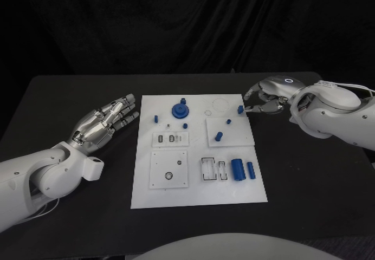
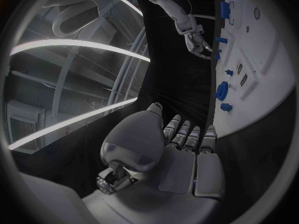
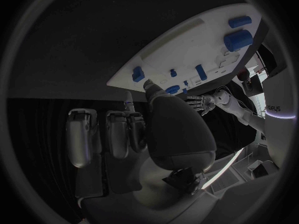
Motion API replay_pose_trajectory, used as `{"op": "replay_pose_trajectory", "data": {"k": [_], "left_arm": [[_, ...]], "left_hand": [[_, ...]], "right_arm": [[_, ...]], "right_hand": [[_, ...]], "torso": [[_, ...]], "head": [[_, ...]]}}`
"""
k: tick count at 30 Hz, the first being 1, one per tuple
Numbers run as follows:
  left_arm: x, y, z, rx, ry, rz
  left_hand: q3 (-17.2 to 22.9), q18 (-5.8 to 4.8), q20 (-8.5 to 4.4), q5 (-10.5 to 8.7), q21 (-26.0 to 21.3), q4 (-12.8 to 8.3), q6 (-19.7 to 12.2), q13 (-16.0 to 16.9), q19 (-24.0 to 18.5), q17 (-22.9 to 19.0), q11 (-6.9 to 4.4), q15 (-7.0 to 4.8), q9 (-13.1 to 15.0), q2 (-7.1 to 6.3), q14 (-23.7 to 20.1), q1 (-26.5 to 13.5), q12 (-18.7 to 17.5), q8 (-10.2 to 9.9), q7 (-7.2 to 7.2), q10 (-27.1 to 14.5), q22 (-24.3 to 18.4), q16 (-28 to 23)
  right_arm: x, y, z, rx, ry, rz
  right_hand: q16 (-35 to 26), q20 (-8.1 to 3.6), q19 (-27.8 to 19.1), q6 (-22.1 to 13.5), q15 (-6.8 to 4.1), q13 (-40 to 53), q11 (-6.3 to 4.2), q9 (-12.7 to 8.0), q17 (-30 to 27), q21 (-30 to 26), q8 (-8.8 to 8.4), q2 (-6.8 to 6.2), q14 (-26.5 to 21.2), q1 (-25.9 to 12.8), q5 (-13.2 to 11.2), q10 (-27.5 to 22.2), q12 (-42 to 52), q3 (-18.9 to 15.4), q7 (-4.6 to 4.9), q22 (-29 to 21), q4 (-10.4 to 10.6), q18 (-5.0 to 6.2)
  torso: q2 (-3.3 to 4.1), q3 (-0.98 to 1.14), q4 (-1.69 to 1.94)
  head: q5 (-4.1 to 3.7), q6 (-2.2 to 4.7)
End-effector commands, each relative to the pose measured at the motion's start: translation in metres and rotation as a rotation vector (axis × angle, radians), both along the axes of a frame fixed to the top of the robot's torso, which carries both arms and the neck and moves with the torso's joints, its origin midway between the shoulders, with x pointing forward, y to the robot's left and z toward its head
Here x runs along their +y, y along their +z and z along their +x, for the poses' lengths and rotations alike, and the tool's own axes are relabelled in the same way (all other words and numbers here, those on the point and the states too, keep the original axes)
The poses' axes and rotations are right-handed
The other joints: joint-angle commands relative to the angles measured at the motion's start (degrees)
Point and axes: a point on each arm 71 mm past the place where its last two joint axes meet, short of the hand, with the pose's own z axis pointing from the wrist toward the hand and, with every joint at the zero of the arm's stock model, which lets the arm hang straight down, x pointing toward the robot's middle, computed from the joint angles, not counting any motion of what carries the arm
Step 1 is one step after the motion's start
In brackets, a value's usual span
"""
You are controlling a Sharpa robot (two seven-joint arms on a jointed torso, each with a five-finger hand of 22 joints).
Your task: Assemble the parts on the task board
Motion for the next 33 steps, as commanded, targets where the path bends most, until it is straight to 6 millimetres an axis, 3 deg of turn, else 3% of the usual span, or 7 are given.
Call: {"op": "replay_pose_trajectory", "data": {"k": [1, 16, 24, 33], "left_arm": [[0.0, 0.007, -0.001, -0.075, 0.0, -0.075], [0.0, 0.007, -0.001, -0.073, -0.001, -0.075], [0.001, 0.006, -0.001, -0.072, 0.0, -0.074], [0.0, 0.006, -0.001, -0.07, -0.005, -0.076]], "left_hand": [[0.38, 0.89, 0.45, 0.19, -0.09, -0.06, 0.11, 0.01, -0.12, -0.02, 0.35, 0.32, 0.09, 0.02, 0.04, 0.76, 0.23, 0.17, 0.44, -0.12, 0.07, 0.03], [0.38, 0.89, 0.45, 0.19, -0.09, -0.06, 0.11, 0.01, -0.12, -0.02, 0.35, 0.32, 0.09, 0.02, 0.04, 0.76, 0.23, 0.17, 0.44, -0.12, 0.07, 0.03], [0.53, 0.9, 0.5, 0.21, -0.09, -0.05, -0.02, 0.0, -0.12, -0.04, 0.37, 0.33, 0.07, 0.04, 0.0, 0.79, 0.2, 0.14, 0.48, -0.15, 0.07, 0.0], [0.53, 0.9, 0.5, 0.21, -0.09, -0.05, -0.02, 0.0, -0.12, -0.04, 0.37, 0.33, 0.07, 0.04, 0.0, 0.79, 0.2, 0.14, 0.48, -0.15, 0.07, 0.0]], "right_arm": [[-0.002, -0.003, 0.001, 0.01, -0.028, -0.007], [0.006, -0.014, 0.005, 0.044, -0.017, -0.019], [0.008, -0.019, 0.007, 0.057, -0.014, -0.025], [0.011, -0.023, 0.01, 0.069, -0.01, -0.032]], "right_hand": [[0.14, -0.15, 4.67, -0.53, -0.05, 15.08, 0.15, 0.06, 15.09, -0.47, -0.2, -0.81, 6.06, -0.12, -1.0, 6.02, 0.14, -0.11, -0.04, 13.84, 0.81, -0.12], [0.14, -0.1, 4.22, -1.41, 0.03, 15.08, 0.27, -0.09, 15.09, -1.17, -0.53, -0.99, 6.06, 0.76, -1.1, 6.02, 0.14, -0.2, 0.16, 13.51, 1.18, 0.09], [0.14, 0.04, 3.85, -0.9, 0.16, 15.08, 0.44, 0.02, 15.09, -1.85, -0.02, -0.93, 6.06, 2.73, 4.4, 6.02, 0.14, -0.07, 0.35, 13.26, 0.95, 0.27], [0.14, 0.12, 3.43, -0.73, 0.26, 15.08, 0.53, 0.04, 15.09, -2.6, 0.16, -0.84, 6.06, 3.7, 7.31, 6.02, 0.14, 0.13, 0.48, 12.96, 0.5, 0.47]], "torso": [[0.03, -0.09, 0.04], [-0.02, -0.15, 0.02], [0.0, -0.2, -0.01], [0.0, -0.14, 0.02]], "head": [[0.03, 0.04], [-0.01, -0.13], [0.17, -0.36], [-0.04, -0.43]]}}
